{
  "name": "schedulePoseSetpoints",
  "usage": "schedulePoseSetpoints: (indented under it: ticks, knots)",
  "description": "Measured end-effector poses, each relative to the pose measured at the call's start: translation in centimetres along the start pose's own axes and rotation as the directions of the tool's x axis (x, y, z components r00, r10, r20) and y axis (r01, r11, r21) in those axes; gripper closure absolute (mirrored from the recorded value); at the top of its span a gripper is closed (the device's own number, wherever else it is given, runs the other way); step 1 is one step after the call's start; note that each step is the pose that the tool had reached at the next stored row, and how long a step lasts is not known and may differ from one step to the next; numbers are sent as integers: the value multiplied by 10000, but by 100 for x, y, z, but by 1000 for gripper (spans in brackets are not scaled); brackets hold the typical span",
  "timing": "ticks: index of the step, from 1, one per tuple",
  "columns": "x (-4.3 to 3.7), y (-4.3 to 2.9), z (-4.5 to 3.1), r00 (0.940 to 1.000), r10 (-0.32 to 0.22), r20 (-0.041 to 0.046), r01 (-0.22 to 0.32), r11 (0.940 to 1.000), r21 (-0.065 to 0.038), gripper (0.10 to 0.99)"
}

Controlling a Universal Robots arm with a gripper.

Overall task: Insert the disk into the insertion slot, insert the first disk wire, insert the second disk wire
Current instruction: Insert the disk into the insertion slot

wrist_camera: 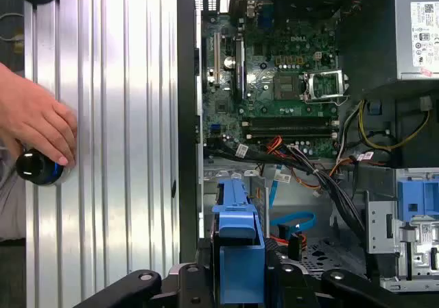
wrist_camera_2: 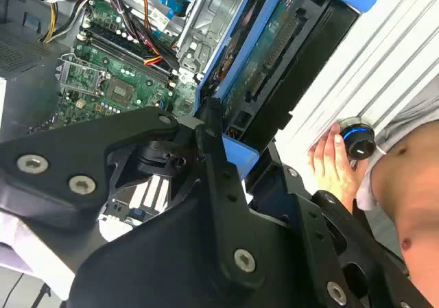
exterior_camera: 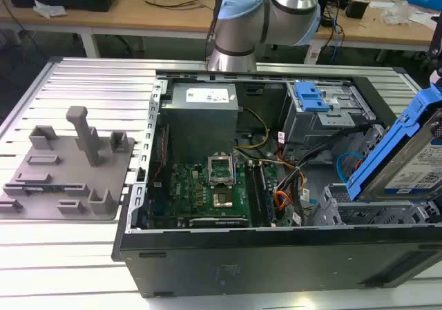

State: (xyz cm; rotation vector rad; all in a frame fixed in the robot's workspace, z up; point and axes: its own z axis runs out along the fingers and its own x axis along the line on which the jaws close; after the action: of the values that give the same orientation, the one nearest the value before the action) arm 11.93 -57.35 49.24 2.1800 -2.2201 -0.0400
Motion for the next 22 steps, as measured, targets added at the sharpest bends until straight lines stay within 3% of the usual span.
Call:
schedulePoseSetpoints:
  ticks: [15, 16, 18, 21, 22]
  knots:
    - [0, 0, -1, 10000, -1, 11, 1, 10000, 2, 722]
    - [1, -1, 0, 10000, -5, 91, 5, 10000, 7, 722]
    - [6, 0, 0, 9993, -14, 362, 14, 10000, 9, 722]
    - [12, 0, 0, 9982, -24, 594, 23, 10000, 8, 722]
    - [14, 0, 0, 9980, -25, 627, 24, 10000, 8, 722]
